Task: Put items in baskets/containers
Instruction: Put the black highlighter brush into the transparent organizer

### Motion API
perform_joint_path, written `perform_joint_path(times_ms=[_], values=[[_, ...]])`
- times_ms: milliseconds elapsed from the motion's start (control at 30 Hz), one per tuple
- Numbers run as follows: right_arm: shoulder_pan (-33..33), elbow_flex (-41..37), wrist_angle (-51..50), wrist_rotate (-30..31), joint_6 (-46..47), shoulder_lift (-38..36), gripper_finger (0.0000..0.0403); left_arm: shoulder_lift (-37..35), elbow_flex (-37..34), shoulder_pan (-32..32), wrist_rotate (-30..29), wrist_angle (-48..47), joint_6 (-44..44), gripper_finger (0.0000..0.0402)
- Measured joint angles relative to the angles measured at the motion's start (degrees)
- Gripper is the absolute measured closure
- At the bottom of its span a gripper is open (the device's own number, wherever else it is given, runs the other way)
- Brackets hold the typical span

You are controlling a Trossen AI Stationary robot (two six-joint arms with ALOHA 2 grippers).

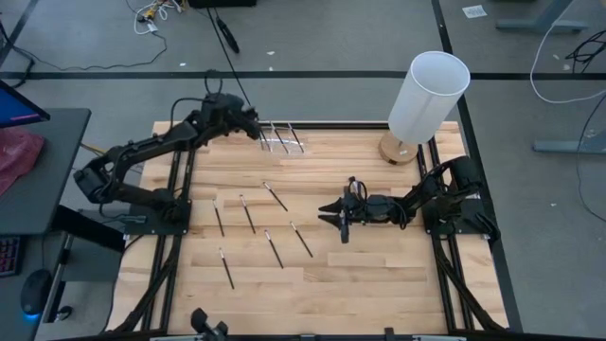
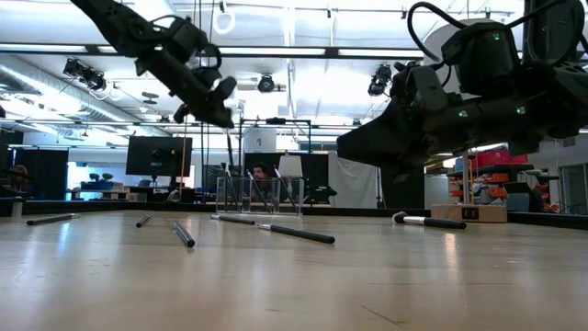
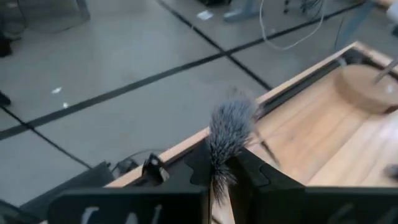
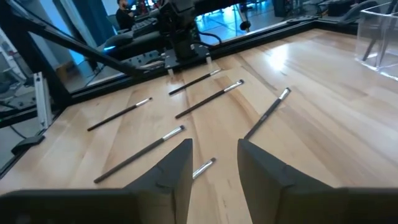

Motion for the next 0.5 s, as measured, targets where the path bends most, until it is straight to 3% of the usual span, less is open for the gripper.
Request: perform_joint_path(times_ms=[233,500], values=[[0.00,0.00,0.04,-0.02,0.17,0.00,0.0274,6.70,0.00,0.12,2.54,2.08,-0.13,0.0372],[0.00,0.00,0.04,-0.30,0.37,0.00,0.0274,7.77,0.00,-1.54,7.73,1.91,-4.72,0.0370]])
